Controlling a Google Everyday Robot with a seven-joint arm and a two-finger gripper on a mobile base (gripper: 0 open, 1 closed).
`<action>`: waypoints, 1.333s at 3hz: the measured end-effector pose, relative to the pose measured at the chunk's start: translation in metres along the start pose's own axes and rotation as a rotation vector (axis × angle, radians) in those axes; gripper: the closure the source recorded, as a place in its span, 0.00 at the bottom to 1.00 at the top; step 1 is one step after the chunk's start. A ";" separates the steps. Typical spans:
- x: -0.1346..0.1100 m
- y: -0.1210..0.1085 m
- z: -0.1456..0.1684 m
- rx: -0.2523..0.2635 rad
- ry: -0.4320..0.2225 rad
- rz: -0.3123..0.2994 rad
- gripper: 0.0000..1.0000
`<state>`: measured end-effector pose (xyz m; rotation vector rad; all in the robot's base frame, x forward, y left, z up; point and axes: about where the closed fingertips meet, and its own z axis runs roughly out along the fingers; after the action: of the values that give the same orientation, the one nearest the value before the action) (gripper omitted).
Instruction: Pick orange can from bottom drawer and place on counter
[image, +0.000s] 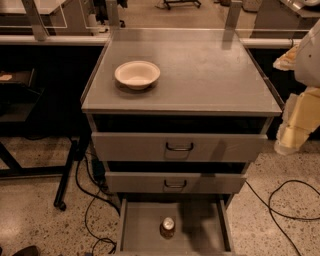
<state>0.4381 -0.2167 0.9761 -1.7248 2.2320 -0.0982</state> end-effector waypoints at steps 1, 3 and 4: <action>0.000 0.000 0.000 0.000 0.000 0.000 0.00; 0.015 0.036 0.088 -0.094 -0.041 0.054 0.00; 0.016 0.039 0.092 -0.101 -0.042 0.056 0.00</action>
Offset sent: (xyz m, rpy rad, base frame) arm -0.0029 -0.0005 -0.1052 0.0846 0.0756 -0.0340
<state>0.4250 -0.2088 0.8762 -1.6970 2.2883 0.0638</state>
